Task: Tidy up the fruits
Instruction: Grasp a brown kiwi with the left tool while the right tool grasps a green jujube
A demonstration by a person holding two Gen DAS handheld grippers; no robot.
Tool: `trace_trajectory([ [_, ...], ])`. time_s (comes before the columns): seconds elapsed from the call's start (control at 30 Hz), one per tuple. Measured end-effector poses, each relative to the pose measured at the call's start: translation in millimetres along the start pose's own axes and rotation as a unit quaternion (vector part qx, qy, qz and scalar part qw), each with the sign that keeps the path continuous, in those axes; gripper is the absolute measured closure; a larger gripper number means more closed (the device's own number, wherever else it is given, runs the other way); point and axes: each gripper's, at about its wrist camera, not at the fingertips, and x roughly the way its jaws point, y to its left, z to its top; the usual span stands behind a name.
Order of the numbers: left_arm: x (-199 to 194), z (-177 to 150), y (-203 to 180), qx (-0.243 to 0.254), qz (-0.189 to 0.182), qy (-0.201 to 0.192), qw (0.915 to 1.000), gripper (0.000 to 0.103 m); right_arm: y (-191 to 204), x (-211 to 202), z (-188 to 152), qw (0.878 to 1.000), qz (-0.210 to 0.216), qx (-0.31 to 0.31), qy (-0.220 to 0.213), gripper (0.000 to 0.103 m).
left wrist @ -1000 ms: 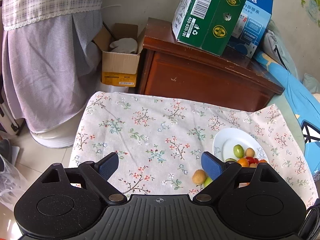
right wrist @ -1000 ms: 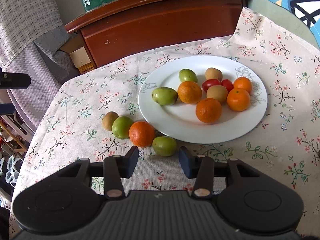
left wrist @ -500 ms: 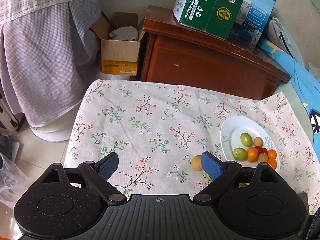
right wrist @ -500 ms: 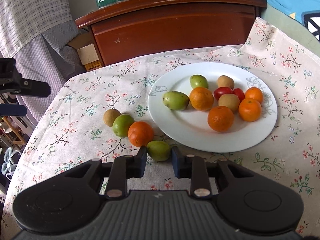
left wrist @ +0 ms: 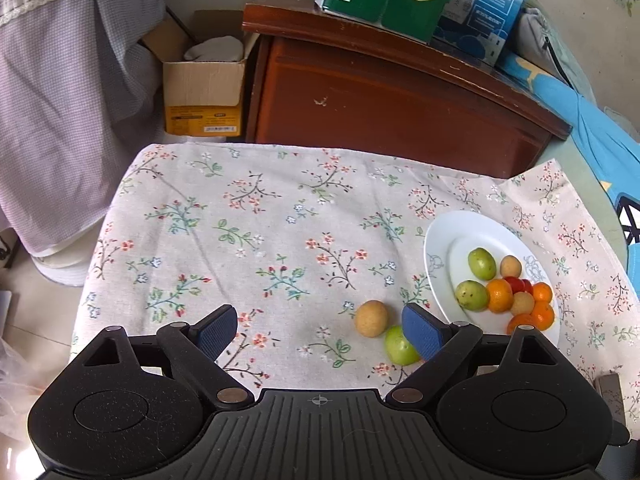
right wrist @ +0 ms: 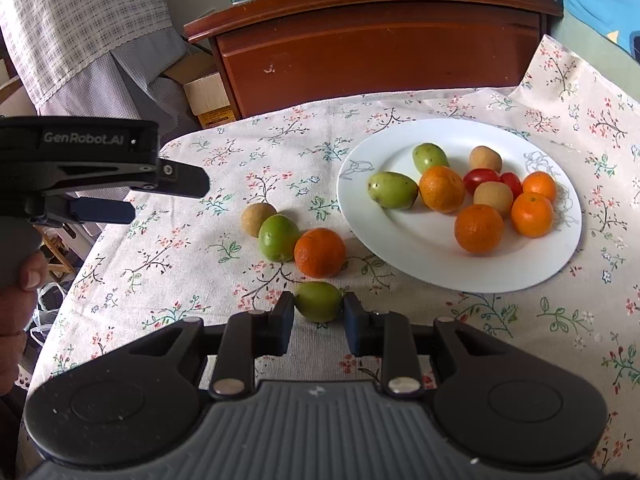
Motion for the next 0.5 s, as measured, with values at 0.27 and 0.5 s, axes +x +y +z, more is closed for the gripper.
trace_trajectory([
  [0.27, 35, -1, -12, -0.026, -0.022, 0.022, 0.9992, 0.018, -3, -3, -3, 1.000, 0.005, 0.015, 0.008, 0.076],
  [0.5, 50, -2, -20, -0.039, -0.043, 0.037, 0.9976, 0.052, -3, -3, -5, 1.000, 0.006, 0.017, 0.007, 0.076],
])
